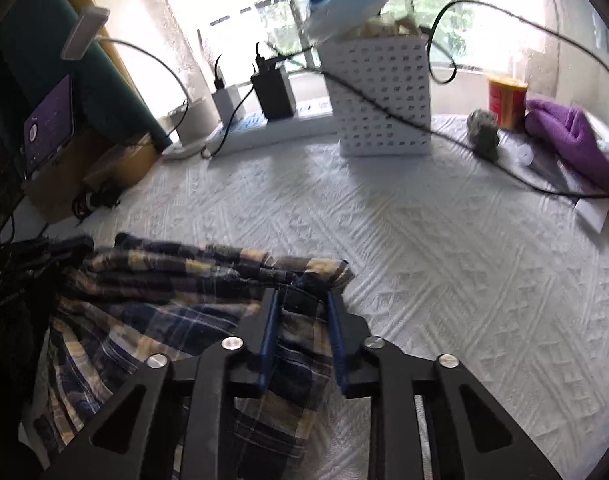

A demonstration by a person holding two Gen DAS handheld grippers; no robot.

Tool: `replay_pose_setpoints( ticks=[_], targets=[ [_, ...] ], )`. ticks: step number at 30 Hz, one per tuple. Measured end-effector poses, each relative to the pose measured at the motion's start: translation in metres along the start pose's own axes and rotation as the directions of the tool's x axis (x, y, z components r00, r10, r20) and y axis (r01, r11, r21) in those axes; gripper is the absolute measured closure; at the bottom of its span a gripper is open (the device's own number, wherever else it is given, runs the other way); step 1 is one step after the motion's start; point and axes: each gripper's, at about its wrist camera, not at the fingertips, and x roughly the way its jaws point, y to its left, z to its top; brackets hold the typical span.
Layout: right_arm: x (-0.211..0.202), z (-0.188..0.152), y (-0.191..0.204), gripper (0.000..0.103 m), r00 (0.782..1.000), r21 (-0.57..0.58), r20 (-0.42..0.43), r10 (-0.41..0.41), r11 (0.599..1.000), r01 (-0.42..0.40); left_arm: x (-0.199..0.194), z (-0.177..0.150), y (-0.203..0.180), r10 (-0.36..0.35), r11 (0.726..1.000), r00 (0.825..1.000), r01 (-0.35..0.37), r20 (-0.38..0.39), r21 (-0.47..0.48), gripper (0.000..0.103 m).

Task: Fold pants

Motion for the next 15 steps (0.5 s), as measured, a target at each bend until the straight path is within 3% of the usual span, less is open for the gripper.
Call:
replay_pose_setpoints(
  ticks=[2,4,6,9,11,14,15],
  targets=[
    [-0.004,0.003,-0.001,0.084,1.0,-0.002,0.014,-0.008,1.0,0.008,-0.004,0.0,0.002,-0.004,1.0,1.0,0.004,0.006,-0.004,0.094],
    [-0.005,0.005,-0.002,0.085,1.0,0.002,0.02,-0.01,1.0,0.01,-0.006,-0.002,0.006,-0.023,0.999,1.0,0.024,0.007,-0.025,0.081],
    [-0.003,0.007,-0.004,0.085,1.0,0.02,0.022,-0.004,1.0,0.004,-0.009,-0.005,0.008,-0.038,0.999,0.999,0.038,0.009,-0.035,0.057],
    [0.005,0.007,-0.015,0.085,0.999,0.088,0.023,0.031,0.996,-0.033,-0.01,-0.008,0.007,-0.066,0.997,0.998,0.067,0.014,-0.046,0.047],
    [0.009,0.005,-0.02,0.085,0.999,0.118,0.025,0.04,0.992,-0.043,-0.007,-0.011,0.006,-0.102,0.994,0.995,0.102,0.01,-0.041,0.047],
    [0.009,0.006,-0.019,0.085,0.999,0.117,0.031,0.037,0.992,-0.04,0.005,-0.014,0.007,-0.096,0.994,0.995,0.096,-0.001,-0.044,0.05],
    [0.009,0.006,-0.02,0.085,0.999,0.116,0.033,0.037,0.992,-0.04,0.008,-0.014,0.007,-0.087,0.996,0.996,0.086,-0.007,-0.038,0.071]
  ],
)
